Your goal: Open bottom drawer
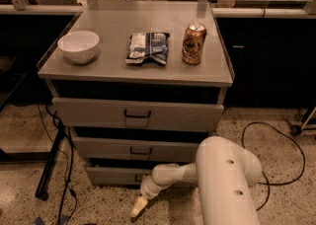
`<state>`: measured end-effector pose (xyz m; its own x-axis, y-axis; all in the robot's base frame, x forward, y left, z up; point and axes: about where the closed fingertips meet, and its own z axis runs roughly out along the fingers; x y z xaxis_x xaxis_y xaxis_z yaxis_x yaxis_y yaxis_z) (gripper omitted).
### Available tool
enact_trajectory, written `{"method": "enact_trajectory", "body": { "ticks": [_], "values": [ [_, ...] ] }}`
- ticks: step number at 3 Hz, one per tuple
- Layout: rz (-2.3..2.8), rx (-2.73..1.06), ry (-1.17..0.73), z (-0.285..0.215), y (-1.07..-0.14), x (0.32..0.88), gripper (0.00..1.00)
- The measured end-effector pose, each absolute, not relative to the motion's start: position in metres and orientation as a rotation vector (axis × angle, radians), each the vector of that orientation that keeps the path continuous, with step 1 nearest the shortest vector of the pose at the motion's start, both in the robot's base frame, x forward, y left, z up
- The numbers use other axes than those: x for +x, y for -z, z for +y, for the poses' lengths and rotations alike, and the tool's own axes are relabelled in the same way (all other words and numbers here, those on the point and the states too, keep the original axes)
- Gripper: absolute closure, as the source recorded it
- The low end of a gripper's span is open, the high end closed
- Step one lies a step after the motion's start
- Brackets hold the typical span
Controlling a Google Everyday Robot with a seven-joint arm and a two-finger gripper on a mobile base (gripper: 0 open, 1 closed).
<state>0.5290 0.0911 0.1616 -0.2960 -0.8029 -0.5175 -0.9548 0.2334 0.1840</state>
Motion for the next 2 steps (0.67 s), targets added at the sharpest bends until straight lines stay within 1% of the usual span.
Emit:
{"method": "enact_trajectory", "body": {
  "ticks": [1,2],
  "values": [
    [2.236,-1.641,-0.736,0.0816,-0.1672,0.5054,0.0],
    [2.236,-1.641,-0.736,0.0816,-0.1672,0.5054,0.0]
  ]
}}
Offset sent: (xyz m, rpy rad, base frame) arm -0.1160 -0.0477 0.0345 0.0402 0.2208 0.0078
